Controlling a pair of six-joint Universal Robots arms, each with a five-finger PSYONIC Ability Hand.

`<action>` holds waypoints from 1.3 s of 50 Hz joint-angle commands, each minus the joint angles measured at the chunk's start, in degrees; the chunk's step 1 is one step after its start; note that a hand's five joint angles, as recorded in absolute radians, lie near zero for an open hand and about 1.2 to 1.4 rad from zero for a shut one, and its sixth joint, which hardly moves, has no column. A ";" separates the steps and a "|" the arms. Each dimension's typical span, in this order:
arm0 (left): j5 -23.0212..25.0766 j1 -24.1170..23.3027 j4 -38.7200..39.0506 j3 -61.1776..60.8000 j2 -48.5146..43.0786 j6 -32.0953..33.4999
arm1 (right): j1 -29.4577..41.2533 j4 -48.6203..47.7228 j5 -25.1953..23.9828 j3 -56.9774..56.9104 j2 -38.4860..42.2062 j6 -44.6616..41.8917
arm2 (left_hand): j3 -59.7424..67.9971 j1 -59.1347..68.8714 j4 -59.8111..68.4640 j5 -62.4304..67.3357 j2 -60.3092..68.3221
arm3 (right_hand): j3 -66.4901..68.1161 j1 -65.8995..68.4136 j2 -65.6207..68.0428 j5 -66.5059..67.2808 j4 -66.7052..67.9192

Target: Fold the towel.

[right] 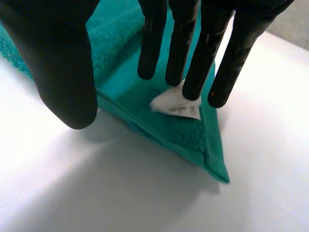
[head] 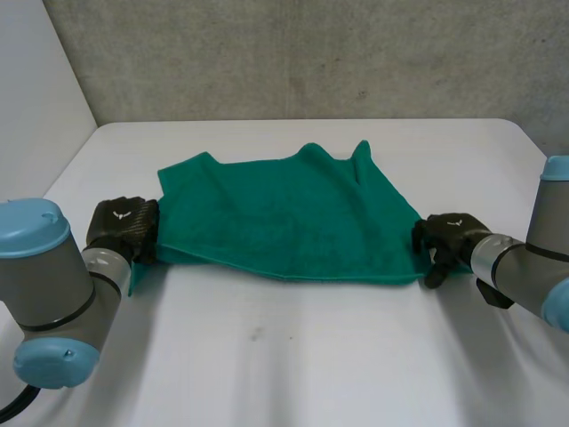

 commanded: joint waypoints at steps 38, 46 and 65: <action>6.40 6.16 -3.92 1.46 -5.19 0.86 | -5.55 -2.68 0.98 1.98 -3.86 -0.79 | 7.52 10.22 7.51 11.07 7.21 | 43.73 48.12 43.07 43.43 43.97; 5.43 5.46 -11.02 -1.70 8.68 1.21 | -5.11 7.23 0.98 1.63 -15.72 -10.09 | 11.58 14.28 11.57 15.12 11.27 | 43.73 48.12 43.07 43.43 43.97; 5.61 5.29 -33.98 -1.79 25.44 14.30 | -4.50 27.29 3.79 4.61 -32.89 -33.74 | 11.58 14.28 11.57 15.12 11.27 | 43.73 48.12 43.07 43.43 43.97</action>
